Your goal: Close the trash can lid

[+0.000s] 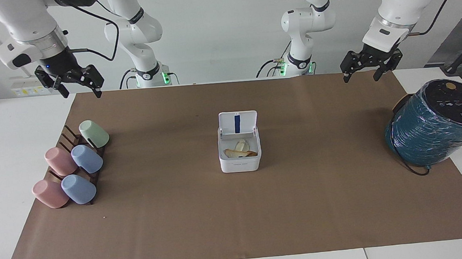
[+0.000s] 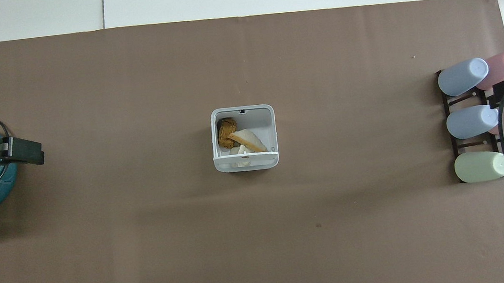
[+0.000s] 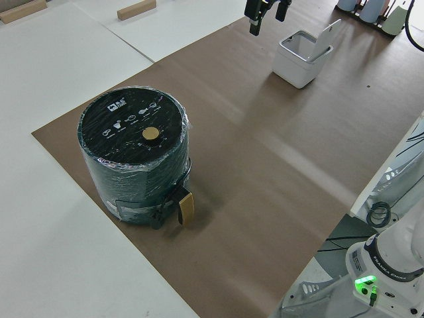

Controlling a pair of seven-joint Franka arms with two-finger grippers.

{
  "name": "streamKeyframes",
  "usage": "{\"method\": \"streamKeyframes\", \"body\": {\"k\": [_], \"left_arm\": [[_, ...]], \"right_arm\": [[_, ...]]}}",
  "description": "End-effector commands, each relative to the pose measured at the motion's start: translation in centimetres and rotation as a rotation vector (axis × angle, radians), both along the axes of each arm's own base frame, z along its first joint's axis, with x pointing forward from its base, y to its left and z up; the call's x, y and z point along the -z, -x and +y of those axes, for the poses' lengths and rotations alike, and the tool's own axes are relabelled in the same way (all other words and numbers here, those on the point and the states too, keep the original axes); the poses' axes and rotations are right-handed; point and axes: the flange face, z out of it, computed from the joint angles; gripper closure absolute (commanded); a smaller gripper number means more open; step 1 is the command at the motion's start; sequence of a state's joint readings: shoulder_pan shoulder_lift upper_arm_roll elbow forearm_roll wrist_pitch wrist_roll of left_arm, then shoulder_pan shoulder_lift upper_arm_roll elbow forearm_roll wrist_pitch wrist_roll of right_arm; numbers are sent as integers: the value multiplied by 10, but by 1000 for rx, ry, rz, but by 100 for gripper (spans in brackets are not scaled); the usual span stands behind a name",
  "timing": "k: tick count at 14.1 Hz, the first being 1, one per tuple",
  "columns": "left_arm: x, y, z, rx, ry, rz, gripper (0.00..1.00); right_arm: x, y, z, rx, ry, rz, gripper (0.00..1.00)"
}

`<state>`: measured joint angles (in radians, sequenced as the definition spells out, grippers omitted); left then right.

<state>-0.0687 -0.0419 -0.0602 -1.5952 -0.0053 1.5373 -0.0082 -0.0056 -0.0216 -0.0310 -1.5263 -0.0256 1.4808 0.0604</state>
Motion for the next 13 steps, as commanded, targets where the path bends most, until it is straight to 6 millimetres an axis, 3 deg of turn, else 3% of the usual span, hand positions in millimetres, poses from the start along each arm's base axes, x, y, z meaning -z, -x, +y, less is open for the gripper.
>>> {"method": "streamKeyframes", "body": {"k": [1, 4, 6, 7, 8, 13], "left_arm": [[3, 3, -24, 48, -9, -27, 0], [13, 14, -58, 115, -3, -48, 2], [25, 26, -87, 172, 3, -71, 42], [31, 36, -105, 207, 5, -80, 66], [36, 45, -116, 235, 7, -89, 96], [61, 75, -184, 377, 26, -128, 100]], "right_arm": [[0, 7, 1, -18, 13, 2, 0], [0, 7, 1, -17, 9, 3, 0], [0, 7, 1, -14, 4, 3, 0], [0, 7, 1, -15, 4, 1, 0], [-1, 7, 1, -15, 4, 0, 0], [-1, 7, 1, -15, 4, 0, 0]]}}
